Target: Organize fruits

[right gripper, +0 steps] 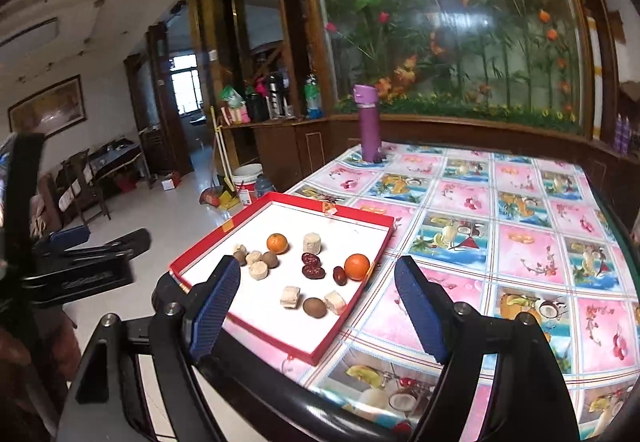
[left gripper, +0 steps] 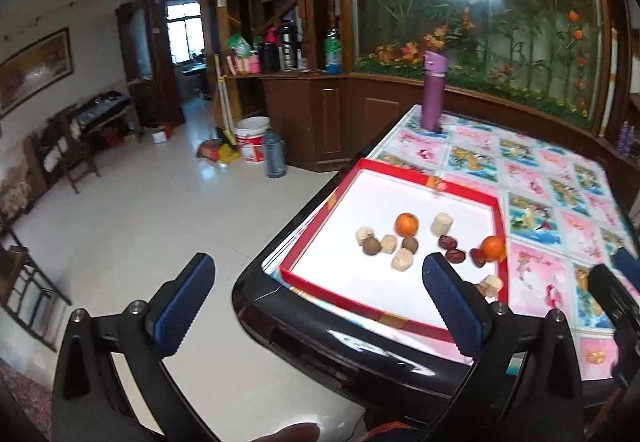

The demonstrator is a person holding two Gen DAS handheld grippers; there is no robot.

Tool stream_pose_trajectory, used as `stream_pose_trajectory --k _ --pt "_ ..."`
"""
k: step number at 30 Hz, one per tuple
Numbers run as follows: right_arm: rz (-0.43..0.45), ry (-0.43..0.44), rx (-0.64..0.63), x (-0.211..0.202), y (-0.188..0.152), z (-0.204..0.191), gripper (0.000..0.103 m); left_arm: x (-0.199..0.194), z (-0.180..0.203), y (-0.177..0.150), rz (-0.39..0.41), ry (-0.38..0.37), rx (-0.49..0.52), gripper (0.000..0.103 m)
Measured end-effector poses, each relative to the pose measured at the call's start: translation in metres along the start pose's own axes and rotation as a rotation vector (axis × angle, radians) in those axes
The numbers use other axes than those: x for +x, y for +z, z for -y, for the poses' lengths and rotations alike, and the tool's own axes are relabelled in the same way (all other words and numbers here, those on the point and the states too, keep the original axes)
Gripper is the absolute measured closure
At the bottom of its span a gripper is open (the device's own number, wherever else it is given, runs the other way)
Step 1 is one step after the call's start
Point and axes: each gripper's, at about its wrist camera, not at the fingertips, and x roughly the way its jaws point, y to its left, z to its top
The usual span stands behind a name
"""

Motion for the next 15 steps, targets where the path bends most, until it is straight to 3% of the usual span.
stream_pose_trajectory --k 3,15 --pt "0.002 0.02 0.016 -0.011 -0.003 0.004 0.024 -0.007 0.007 -0.007 0.001 0.023 -0.002 0.0" --pt "0.03 -0.01 0.004 -0.054 -0.011 0.0 0.023 -0.063 0.025 -0.018 0.06 -0.039 0.01 0.0"
